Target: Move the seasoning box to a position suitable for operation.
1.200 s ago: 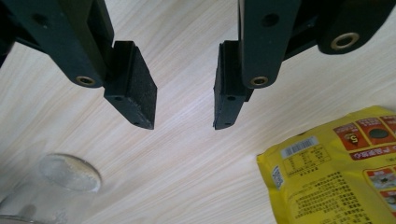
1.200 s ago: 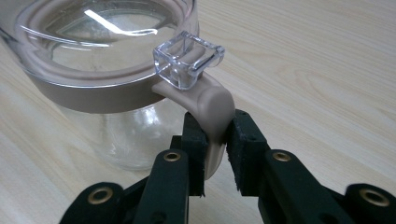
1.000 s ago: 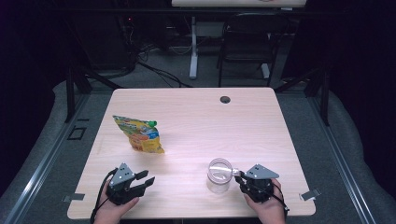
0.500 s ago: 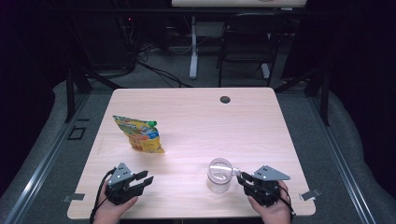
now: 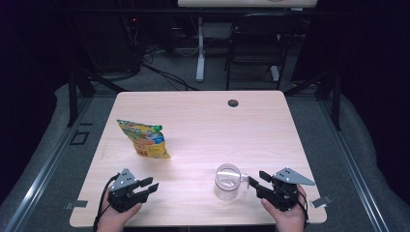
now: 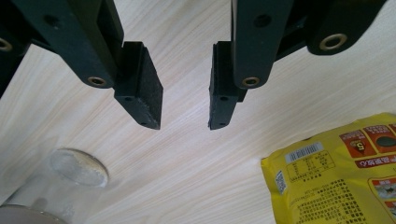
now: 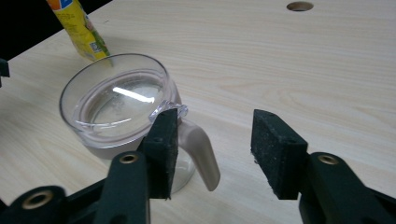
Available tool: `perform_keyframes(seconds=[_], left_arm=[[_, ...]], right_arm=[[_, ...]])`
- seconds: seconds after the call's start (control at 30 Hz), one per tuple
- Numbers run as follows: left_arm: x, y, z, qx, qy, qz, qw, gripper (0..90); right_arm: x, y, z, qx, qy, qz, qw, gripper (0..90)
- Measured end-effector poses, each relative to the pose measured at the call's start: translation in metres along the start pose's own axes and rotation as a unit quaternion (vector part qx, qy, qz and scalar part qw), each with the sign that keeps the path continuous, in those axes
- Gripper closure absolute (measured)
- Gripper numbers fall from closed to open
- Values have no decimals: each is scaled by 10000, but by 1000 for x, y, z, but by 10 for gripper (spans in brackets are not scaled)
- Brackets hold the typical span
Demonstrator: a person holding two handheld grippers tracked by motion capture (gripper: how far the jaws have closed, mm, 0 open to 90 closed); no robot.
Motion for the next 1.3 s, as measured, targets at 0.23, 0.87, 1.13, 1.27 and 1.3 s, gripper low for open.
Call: perform_keyframes(seconds=[0.23,0.87,1.13,1.27,1.3], left_arm=[[-6,-6,2,85,279,-153,9995,502],[-47,-60,-37,711,-100,-57,9974,620],[-57,-79,-50,854,-238,2,9961,696],[-61,-83,-54,879,-358,-18,9955,733],[-62,-84,-55,872,-367,-29,9955,743]], right_arm=[[-3,-4,-1,4,-117,97,9999,419],[-19,-3,17,-29,-209,66,9998,785],[-17,-6,21,-53,-190,118,9997,801],[-15,-7,20,-74,-179,153,9997,802],[-15,-7,20,-98,-200,146,9996,803]])
Point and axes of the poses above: each handheld gripper's, and its own axes: y roughly backward along the jaws, x roughly out of its underside, z roughly to its left, the point moved 6 cm from there along -y, roughly forward along the jaws, and after that the axes turned 13 degrees about x, right-handed, at the moved point
